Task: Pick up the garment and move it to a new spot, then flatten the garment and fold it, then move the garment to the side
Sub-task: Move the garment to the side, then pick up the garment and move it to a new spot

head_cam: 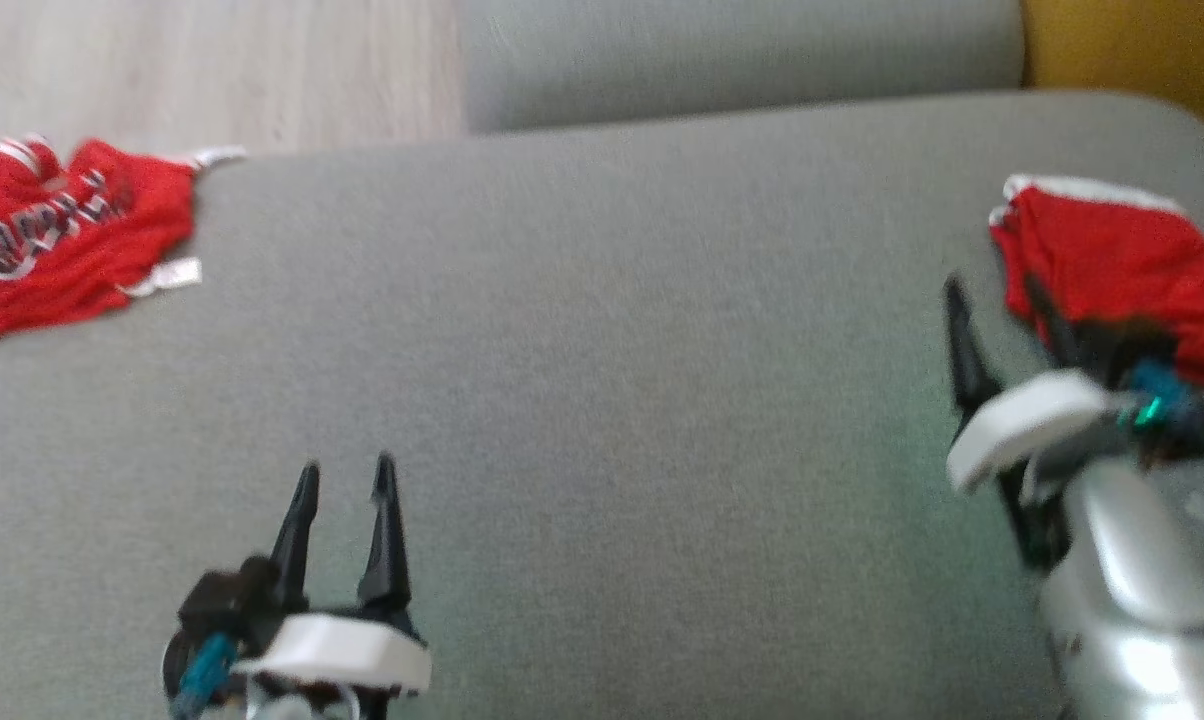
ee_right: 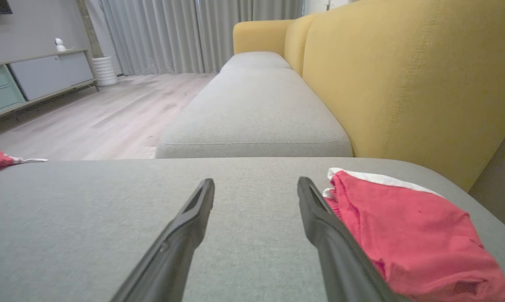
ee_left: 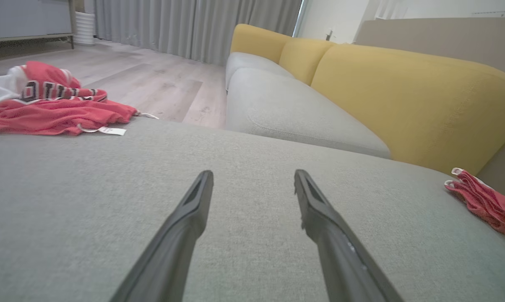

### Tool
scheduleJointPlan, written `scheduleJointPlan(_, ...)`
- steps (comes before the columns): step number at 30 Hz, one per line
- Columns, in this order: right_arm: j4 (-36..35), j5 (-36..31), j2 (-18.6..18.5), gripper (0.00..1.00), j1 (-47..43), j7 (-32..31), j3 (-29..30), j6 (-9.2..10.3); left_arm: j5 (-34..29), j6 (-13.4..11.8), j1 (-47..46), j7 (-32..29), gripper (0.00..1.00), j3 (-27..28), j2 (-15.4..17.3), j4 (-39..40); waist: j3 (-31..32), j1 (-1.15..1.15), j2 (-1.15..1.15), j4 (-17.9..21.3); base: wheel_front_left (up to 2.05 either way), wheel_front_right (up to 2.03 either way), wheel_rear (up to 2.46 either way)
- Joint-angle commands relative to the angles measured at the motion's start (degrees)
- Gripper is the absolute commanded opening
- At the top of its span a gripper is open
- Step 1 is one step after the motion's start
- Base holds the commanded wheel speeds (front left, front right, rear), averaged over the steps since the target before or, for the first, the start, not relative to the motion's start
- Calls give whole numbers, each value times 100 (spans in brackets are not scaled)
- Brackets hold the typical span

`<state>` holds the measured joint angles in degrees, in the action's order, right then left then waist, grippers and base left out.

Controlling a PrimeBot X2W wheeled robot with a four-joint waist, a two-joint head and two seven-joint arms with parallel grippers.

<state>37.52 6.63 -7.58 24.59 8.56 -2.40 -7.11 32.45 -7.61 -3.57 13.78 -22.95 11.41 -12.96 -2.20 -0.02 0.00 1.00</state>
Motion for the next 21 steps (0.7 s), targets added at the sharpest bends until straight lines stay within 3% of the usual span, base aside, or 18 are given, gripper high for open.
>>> scheduleJointPlan(1,-315,-64,59,100,33,62,-56,-37,25,7,-126,89,100,263,33,129,281,2,0,-126,0,0,0)
scheduleJointPlan(7,-1412,-328,434,100,-1207,0,133,-37,45,42,184,108,100,323,6,63,441,2,0,-266,0,0,0)
scheduleJointPlan(11,-1963,148,466,100,-1910,-33,-47,-37,19,61,294,112,100,288,-39,-11,493,2,0,-350,0,0,0)
scheduleJointPlan(21,-2257,550,469,100,-2543,30,-186,-37,-17,86,353,82,100,174,-53,-238,622,2,0,-449,0,0,0)
